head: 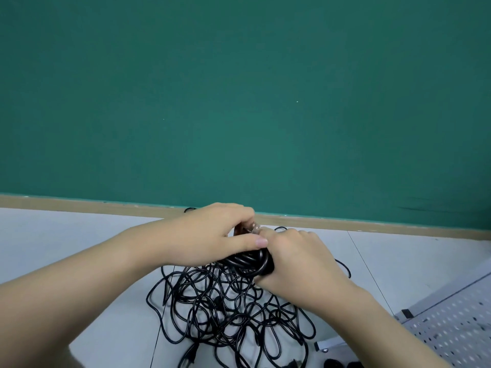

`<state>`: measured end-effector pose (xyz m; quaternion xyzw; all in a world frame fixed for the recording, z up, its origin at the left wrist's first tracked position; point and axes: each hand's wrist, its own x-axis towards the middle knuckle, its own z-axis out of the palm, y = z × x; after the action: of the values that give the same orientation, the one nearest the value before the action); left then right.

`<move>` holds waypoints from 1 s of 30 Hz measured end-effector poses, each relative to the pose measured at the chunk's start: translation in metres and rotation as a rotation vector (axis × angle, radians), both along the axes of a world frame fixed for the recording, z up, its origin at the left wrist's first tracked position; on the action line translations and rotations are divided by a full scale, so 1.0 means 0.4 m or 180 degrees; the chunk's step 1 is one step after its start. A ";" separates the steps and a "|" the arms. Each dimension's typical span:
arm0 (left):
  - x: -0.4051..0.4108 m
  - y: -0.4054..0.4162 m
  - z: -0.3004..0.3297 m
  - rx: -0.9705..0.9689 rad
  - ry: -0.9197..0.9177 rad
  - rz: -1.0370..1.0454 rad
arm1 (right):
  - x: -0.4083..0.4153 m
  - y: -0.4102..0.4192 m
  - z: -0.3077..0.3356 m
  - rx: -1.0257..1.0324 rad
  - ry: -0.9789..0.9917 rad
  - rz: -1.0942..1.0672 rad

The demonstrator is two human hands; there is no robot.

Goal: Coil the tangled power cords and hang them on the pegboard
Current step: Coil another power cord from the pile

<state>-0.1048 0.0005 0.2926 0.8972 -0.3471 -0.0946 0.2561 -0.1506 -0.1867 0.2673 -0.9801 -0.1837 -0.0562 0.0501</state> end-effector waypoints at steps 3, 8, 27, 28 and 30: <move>-0.003 0.004 0.002 -0.0013 -0.0203 0.0077 | -0.008 0.015 -0.003 0.0194 0.0059 -0.0019; -0.009 0.027 0.016 -0.0394 -0.0461 0.0327 | -0.023 0.059 -0.013 0.0430 0.0427 0.0037; -0.121 0.071 -0.029 -0.0942 0.0342 0.1195 | -0.170 0.100 -0.016 0.2584 0.2185 -0.0155; -0.125 0.076 -0.039 -0.1030 0.0508 0.1295 | -0.178 0.091 -0.022 0.2709 0.2197 -0.0218; -0.140 0.080 -0.060 -0.1105 0.0800 0.1558 | -0.197 0.068 -0.046 0.2925 0.2195 -0.0386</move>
<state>-0.1608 0.0323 0.2685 0.8783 -0.0976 -0.0796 0.4613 -0.2294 -0.1595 0.2487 -0.8282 -0.0571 0.1896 0.5243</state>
